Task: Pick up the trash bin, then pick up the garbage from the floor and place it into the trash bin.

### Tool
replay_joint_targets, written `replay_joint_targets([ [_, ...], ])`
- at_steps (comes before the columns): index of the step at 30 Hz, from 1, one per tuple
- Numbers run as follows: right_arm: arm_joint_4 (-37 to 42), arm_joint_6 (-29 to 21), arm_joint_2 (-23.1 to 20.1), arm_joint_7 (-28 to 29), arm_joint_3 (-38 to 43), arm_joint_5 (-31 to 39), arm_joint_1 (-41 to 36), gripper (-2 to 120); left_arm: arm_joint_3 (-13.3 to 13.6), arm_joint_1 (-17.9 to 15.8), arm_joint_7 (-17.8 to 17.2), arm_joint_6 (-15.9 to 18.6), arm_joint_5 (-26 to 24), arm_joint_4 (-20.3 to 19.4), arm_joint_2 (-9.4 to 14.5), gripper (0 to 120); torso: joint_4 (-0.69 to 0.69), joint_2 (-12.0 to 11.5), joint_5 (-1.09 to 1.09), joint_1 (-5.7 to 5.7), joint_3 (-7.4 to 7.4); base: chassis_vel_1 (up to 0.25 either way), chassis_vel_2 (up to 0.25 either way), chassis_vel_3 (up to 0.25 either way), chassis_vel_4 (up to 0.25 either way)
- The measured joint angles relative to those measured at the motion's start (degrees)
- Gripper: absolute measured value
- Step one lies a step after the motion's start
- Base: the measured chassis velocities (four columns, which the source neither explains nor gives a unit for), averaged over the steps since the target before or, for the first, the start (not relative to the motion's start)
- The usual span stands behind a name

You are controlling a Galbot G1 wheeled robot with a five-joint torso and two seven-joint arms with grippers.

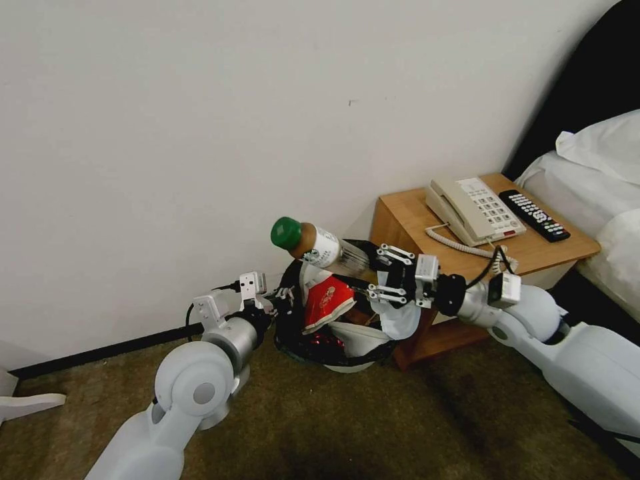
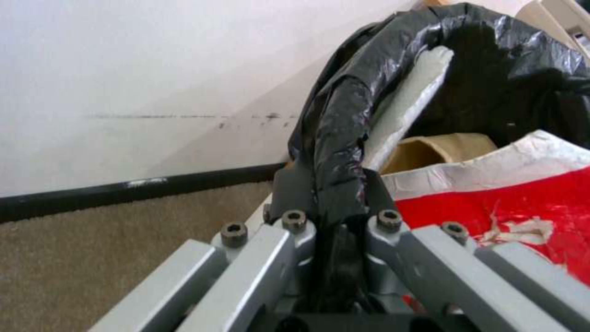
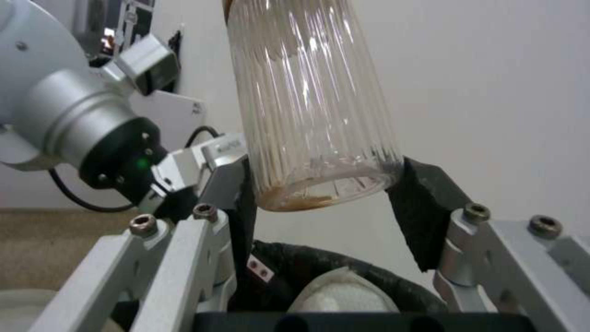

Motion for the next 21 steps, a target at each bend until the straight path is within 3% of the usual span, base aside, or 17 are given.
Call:
replay_joint_targets([
  [21, -1.96, 1.24, -1.18, -1.34, 1.30, -1.06, -3.11, 45, -0.48, -0.61, 0.55, -0.06, -0.27, 1.15, -0.12, 4, -0.01, 0.00, 0.00, 0.00, -0.01, 0.000, 0.000, 0.000, 0.000],
])
